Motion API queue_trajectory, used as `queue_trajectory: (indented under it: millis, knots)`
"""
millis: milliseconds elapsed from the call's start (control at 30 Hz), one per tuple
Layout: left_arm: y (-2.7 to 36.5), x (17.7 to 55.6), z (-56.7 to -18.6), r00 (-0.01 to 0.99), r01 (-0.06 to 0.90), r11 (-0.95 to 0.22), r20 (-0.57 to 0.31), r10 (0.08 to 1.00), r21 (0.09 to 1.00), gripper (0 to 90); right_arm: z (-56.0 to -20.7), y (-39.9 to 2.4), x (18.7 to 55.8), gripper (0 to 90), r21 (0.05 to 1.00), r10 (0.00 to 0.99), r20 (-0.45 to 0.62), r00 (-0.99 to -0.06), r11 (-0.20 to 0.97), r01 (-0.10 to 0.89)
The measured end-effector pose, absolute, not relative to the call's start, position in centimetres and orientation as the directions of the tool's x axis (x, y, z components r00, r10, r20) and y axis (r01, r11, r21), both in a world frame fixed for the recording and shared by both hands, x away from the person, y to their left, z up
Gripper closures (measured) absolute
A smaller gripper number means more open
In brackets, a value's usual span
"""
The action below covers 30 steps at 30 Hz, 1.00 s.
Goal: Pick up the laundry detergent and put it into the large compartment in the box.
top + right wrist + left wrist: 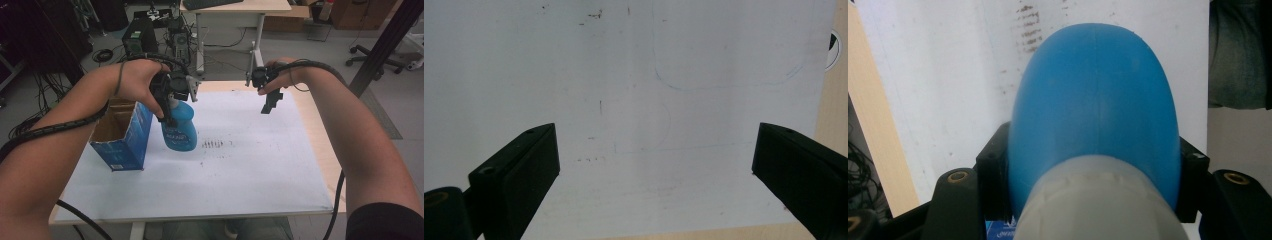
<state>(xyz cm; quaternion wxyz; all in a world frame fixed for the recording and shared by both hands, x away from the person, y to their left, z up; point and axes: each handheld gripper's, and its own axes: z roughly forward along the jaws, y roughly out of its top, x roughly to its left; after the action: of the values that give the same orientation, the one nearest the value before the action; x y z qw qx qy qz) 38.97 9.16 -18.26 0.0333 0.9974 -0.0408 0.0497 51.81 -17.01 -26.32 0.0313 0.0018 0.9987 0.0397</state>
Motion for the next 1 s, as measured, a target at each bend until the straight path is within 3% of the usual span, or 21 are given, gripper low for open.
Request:
queue_trajectory:
  millis: [367, 500, 600, 1000]
  knots:
    - [9.4, 38.9, -17.4, 0.997, 0.045, -0.993, 0.052, 0.051, 0.110, 37.9, -26.2, -17.2, 51.8, 4.8, 0.085, 0.004, -0.067, -0.998, 0.996, -0.001]
    - [9.2, 39.1, -16.9, 0.980, 0.183, -0.976, 0.054, 0.190, 0.115, 38.0, -26.2, -17.2, 51.7, 4.9, 0.087, 0.003, -0.069, -0.998, 0.996, -0.003]
    - [9.2, 39.2, -16.8, 0.970, 0.225, -0.967, 0.066, 0.234, 0.119, 38.0, -26.1, -17.1, 51.5, 4.9, 0.088, -0.001, -0.072, -0.997, 0.996, -0.008]
    - [8.9, 38.9, -16.4, 0.936, 0.341, -0.936, 0.057, 0.346, 0.089, 38.0, -25.6, -17.1, 51.2, 5.0, 0.090, -0.001, -0.079, -0.997, 0.996, -0.008]
